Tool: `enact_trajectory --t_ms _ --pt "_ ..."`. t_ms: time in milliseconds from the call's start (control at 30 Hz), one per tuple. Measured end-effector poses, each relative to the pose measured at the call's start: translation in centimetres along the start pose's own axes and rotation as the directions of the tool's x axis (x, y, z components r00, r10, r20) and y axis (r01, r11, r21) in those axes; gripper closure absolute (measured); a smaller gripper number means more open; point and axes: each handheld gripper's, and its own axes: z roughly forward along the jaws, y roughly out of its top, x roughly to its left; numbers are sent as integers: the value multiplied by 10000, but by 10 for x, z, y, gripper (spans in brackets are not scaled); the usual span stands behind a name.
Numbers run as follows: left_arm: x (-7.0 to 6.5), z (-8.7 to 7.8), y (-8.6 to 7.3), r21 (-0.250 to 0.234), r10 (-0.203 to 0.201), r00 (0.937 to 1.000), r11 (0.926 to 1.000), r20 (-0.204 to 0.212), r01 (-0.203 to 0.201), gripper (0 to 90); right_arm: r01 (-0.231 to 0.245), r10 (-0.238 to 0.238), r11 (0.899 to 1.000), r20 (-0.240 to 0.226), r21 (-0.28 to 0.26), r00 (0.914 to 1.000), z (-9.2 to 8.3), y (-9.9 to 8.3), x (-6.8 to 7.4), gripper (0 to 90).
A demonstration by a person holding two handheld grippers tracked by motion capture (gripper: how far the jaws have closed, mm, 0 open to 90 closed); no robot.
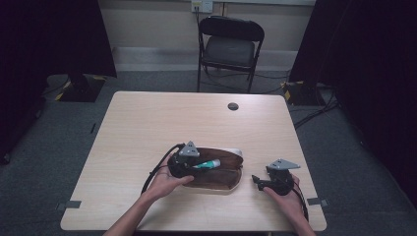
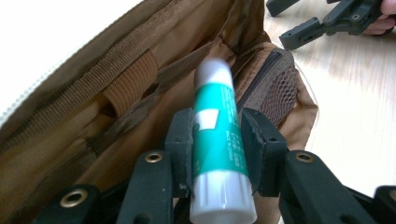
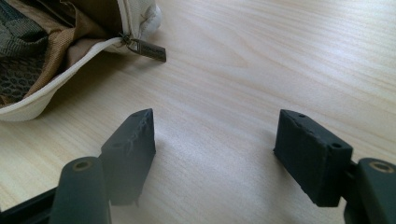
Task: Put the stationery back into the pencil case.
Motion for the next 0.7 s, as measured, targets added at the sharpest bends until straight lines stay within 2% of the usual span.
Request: enact_trajectory --t_ms 133,233,367,467,533,600,700 --pt "3 -1 -1 -46 -98 9999 9999 -113 97 623 -1 1 10000 -1 0 10000 0 0 0 280" --pt "3 -5 -2 -381 -262 9993 9990 -280 252 587 0 0 10000 0 -3 10000 0 0 0 280" --pt "2 -11 -3 -465 -111 9984 9989 -549 86 556 -3 3 10000 -4 0 10000 0 0 0 280" --pt "4 -16 -6 -439 -211 9987 9989 -463 191 544 -4 4 10000 1 -3 10000 0 0 0 281" --pt "6 -18 -9 -333 -180 9982 9993 -564 162 514 -4 4 10000 0 -2 10000 0 0 0 280" --pt "9 -24 -11 -494 -427 9976 9980 -543 400 479 -5 5 10000 -2 -2 10000 0 0 0 280" --pt "10 -30 -14 -552 -456 9978 9976 -491 429 477 -5 5 10000 0 3 10000 0 0 0 280"
